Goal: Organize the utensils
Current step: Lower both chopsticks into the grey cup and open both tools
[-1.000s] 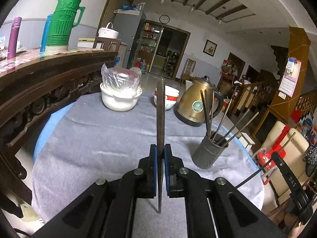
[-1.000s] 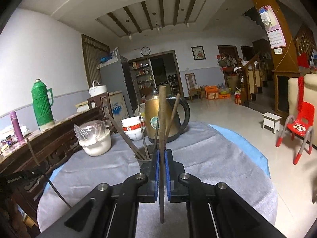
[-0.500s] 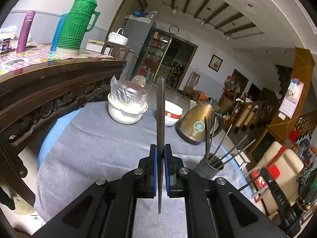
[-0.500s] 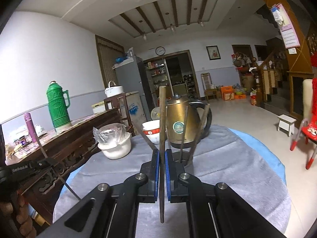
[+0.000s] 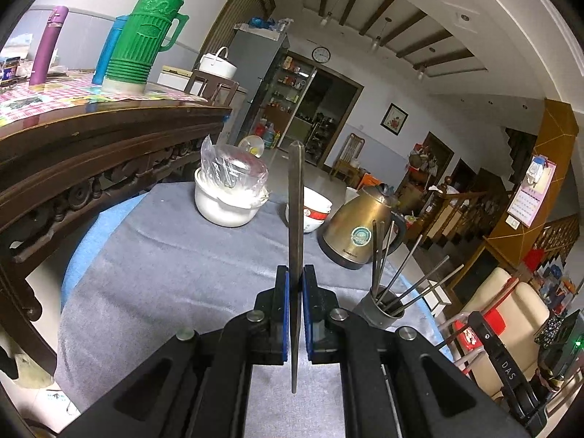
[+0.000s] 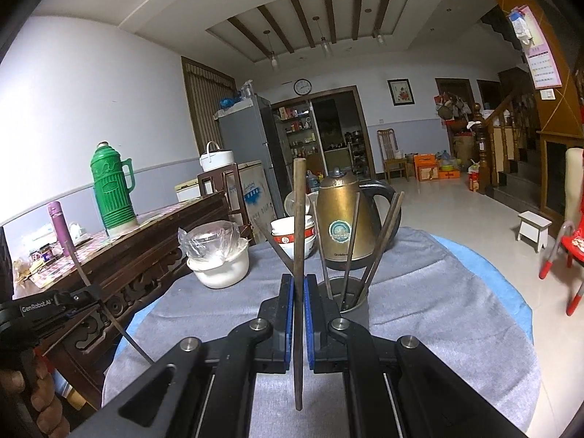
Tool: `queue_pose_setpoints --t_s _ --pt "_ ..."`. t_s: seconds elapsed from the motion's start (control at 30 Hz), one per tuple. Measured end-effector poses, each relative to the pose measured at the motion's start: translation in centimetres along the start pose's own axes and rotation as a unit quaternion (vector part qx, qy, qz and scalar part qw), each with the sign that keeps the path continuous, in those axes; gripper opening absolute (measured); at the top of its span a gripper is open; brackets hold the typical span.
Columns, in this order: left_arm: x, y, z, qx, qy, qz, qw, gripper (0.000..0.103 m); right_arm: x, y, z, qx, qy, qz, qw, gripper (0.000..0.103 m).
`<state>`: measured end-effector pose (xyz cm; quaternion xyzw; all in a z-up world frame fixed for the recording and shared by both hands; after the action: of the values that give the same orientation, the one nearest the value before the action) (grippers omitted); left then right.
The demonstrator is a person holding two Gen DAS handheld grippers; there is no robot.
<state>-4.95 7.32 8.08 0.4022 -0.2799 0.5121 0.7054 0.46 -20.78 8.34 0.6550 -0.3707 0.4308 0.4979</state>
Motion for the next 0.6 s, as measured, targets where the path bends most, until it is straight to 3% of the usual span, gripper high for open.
queue_pose_setpoints --t_s 0.6 --pt "0.0 -0.9 2.0 -0.022 -0.012 -0.014 0.9996 0.007 0.0 0.4 1.4 -0.004 -0.017 0.001 1.000 0.006"
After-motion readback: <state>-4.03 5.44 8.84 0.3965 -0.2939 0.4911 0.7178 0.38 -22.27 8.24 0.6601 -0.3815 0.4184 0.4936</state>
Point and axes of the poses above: each gripper's, at about its wrist camera, not at the fingertips, and y roughly against the way its jaws point, z to its right, x to its top, the point moved 2 cm from there along -y, roughly the way its jaws point, and after that the axes turned 15 degrees about -x, right-handed, at the moved point
